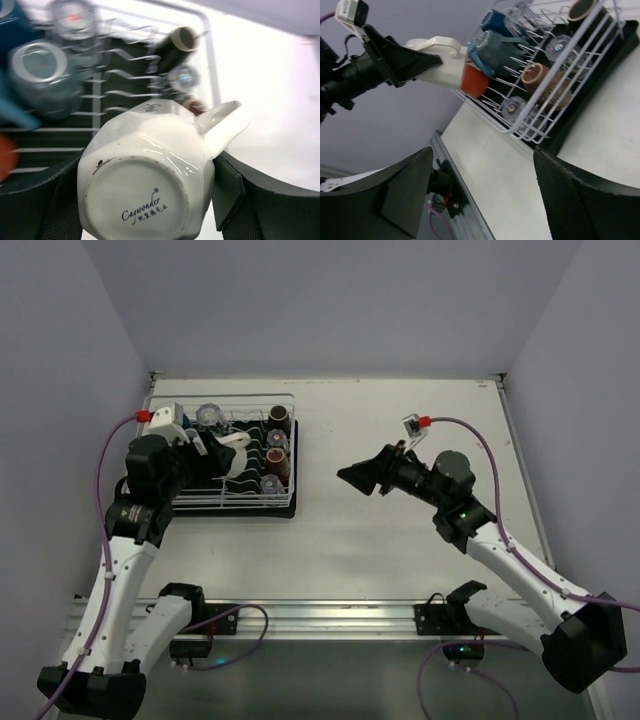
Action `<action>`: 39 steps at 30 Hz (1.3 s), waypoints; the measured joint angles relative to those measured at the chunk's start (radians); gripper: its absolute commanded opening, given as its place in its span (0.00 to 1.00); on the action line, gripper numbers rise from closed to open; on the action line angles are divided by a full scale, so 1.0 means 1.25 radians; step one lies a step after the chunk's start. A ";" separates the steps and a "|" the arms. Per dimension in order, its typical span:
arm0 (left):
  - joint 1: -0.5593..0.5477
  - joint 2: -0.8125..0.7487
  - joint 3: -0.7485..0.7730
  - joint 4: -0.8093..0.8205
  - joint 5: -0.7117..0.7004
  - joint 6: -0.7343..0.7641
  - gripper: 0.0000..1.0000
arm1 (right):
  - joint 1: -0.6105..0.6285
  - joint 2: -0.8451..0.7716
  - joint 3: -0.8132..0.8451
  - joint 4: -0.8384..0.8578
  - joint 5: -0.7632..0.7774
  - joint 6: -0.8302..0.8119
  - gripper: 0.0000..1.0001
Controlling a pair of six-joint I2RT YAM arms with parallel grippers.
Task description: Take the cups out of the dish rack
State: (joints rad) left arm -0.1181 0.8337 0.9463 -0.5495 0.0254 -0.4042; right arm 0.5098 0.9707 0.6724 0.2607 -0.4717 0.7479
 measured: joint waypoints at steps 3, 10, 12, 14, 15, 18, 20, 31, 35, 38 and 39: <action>-0.002 -0.019 -0.029 0.110 0.141 -0.072 0.00 | 0.025 0.022 -0.001 0.091 -0.015 0.043 0.70; -0.049 -0.011 -0.128 0.385 0.335 -0.250 0.00 | 0.125 0.096 0.004 0.249 -0.014 0.076 0.71; -0.075 -0.007 -0.141 0.445 0.358 -0.291 0.00 | 0.149 0.125 0.016 0.278 -0.014 0.077 0.70; -0.102 -0.005 -0.151 0.498 0.375 -0.324 0.00 | 0.161 0.153 0.032 0.294 -0.013 0.078 0.69; -0.116 -0.006 -0.157 0.528 0.383 -0.343 0.00 | 0.164 0.165 0.043 0.299 -0.013 0.078 0.68; -0.155 -0.006 -0.175 0.600 0.405 -0.385 0.00 | 0.171 0.193 0.072 0.309 -0.014 0.078 0.66; -0.169 -0.006 -0.189 0.632 0.414 -0.406 0.00 | 0.175 0.207 0.091 0.319 -0.014 0.077 0.64; -0.213 -0.008 -0.281 0.734 0.395 -0.513 0.10 | 0.204 0.271 0.134 0.380 -0.042 0.094 0.40; -0.222 -0.015 -0.292 0.766 0.365 -0.547 0.20 | 0.207 0.276 0.118 0.442 -0.046 0.120 0.21; -0.230 -0.027 -0.302 0.787 0.365 -0.578 0.44 | 0.212 0.271 0.091 0.509 -0.057 0.152 0.00; -0.233 -0.028 -0.305 0.800 0.368 -0.591 0.51 | 0.212 0.267 0.085 0.525 -0.059 0.158 0.00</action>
State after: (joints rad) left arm -0.4088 0.7986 0.5655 0.4507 0.4854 -1.1431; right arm 0.7753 1.3045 0.7788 0.9169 -0.5449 0.9455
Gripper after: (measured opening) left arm 0.833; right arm 0.091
